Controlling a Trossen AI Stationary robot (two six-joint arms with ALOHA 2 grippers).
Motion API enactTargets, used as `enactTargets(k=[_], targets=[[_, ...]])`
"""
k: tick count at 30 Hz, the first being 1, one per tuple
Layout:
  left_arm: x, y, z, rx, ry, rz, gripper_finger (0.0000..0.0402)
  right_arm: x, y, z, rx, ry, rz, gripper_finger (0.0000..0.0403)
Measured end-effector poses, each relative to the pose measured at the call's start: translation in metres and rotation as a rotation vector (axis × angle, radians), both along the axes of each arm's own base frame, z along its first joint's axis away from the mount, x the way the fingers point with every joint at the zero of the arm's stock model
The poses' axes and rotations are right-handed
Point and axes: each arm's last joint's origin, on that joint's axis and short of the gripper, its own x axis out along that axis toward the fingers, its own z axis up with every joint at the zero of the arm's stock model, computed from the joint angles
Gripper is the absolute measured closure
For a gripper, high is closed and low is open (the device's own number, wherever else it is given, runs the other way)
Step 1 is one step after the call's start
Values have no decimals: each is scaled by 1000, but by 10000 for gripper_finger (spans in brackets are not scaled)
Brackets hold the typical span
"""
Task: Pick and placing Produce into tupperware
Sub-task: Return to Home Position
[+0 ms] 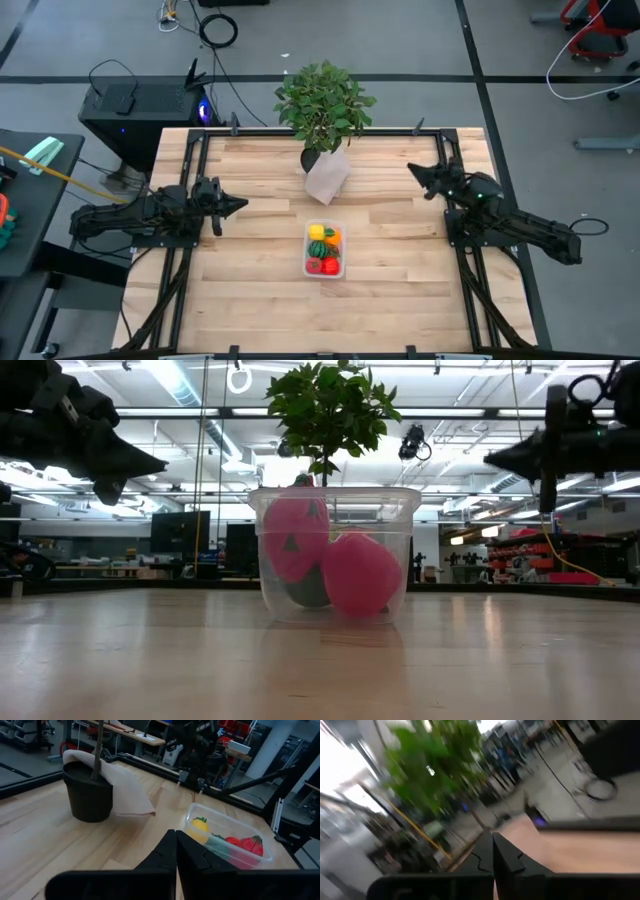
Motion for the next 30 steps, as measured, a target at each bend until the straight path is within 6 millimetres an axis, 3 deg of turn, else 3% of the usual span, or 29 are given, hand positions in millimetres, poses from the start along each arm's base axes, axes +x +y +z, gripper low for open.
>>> enactTargets(k=[4, 8, 13, 21, 30], targets=[[0, 0, 0, 0, 0, 0, 396, 1, 0, -11, -11, 141, 21, 403], [0, 0, 0, 0, 0, 0, 386, 4, 2, -13, -131, 238, 93, 403], [0, 0, 0, 0, 1, 0, 396, 6, 2, -17, -171, 298, 124, 403], [0, 0, 0, 1, 1, 0, 386, 8, 6, -11, -180, 218, 243, 403], [0, 0, 0, -5, 0, 1, 388, 13, 25, -11, -152, 189, 388, 403]])
